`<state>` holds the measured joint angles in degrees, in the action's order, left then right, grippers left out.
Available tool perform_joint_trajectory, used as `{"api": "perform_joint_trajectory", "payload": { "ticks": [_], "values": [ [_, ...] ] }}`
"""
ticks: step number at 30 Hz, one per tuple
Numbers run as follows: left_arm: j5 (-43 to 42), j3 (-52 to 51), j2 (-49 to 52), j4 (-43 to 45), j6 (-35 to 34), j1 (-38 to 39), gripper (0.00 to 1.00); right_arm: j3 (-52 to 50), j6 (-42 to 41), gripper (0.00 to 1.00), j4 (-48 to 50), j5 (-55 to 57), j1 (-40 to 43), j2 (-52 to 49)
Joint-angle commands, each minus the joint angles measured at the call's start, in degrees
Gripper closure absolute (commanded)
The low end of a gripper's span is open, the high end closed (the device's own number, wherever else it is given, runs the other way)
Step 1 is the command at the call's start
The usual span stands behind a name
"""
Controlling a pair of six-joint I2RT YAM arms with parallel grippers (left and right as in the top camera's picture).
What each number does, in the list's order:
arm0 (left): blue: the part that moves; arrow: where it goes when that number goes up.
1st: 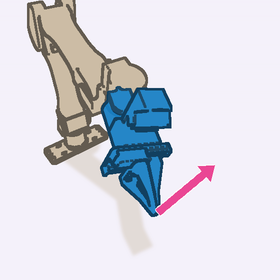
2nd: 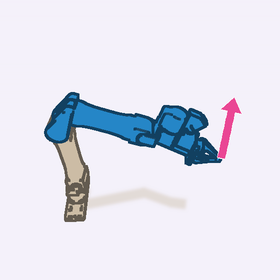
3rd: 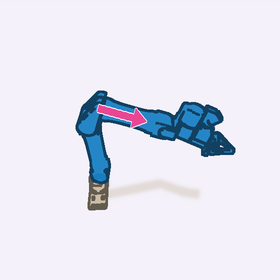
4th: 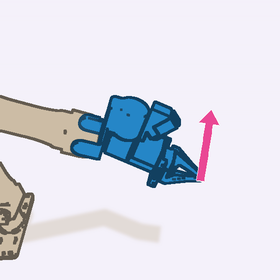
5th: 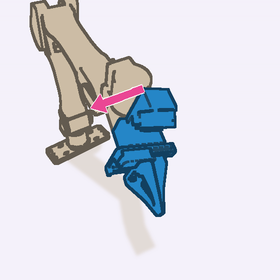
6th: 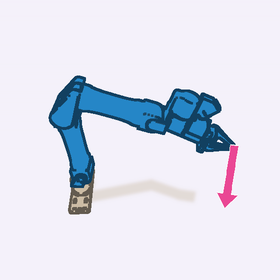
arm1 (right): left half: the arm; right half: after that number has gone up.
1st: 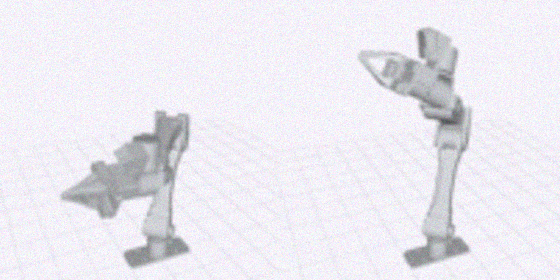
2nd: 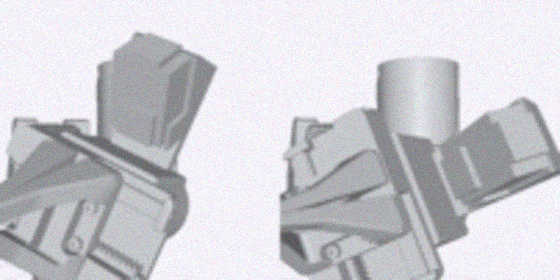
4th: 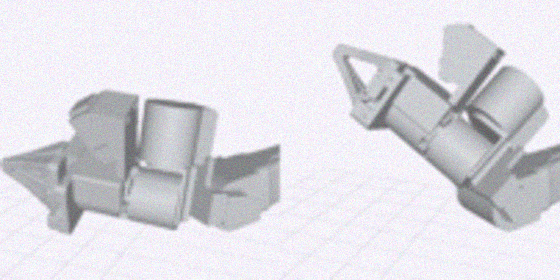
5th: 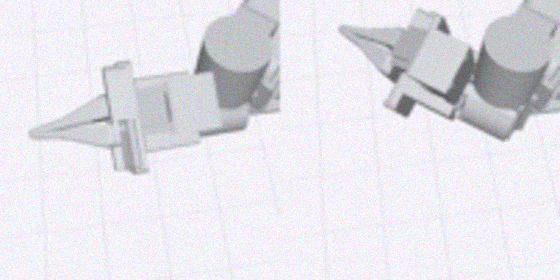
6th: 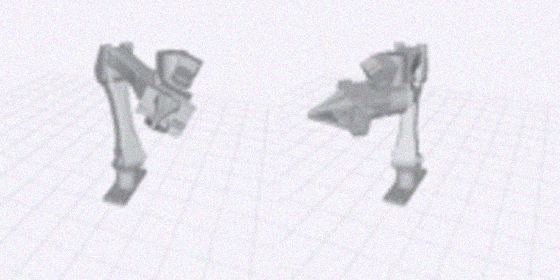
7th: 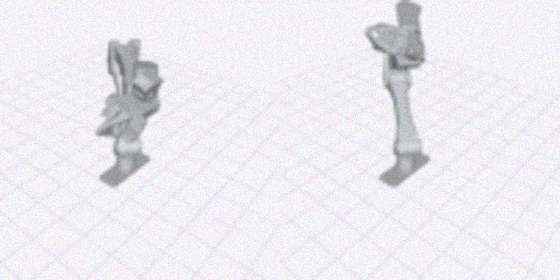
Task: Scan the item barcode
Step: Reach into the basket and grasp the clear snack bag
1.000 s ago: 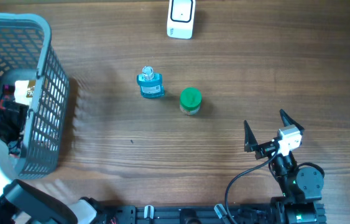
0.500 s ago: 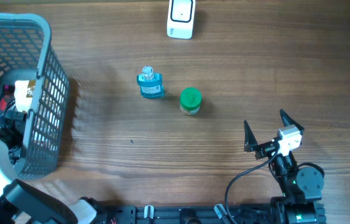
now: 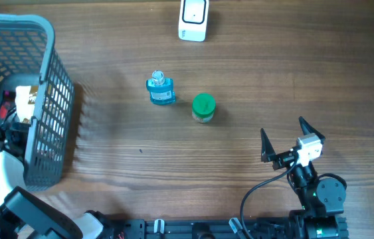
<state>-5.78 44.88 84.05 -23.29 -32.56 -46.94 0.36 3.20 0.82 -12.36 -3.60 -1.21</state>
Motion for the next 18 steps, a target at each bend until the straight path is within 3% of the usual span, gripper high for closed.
{"api": "perform_joint_trajectory", "payload": {
  "ticks": [1,6,14,18],
  "values": [
    [0.9,-4.6,0.5,4.3,-4.3,0.2,0.0,-0.1,-0.6,0.0,0.1,0.3,-0.1,0.4],
    [0.1,-6.5,1.7,8.4,-5.9,0.3,0.0,-0.1,-0.6,0.0,0.1,0.3,-0.1,0.4],
    [-14.4,-6.5,5.2,11.8,-5.9,0.3,0.0,-0.1,-0.6,0.0,0.1,0.3,-0.1,0.4],
    [-15.7,-6.5,5.2,11.7,-6.1,0.3,0.02,-0.1,-0.6,0.0,0.1,0.3,-0.1,0.4]
  ]
}}
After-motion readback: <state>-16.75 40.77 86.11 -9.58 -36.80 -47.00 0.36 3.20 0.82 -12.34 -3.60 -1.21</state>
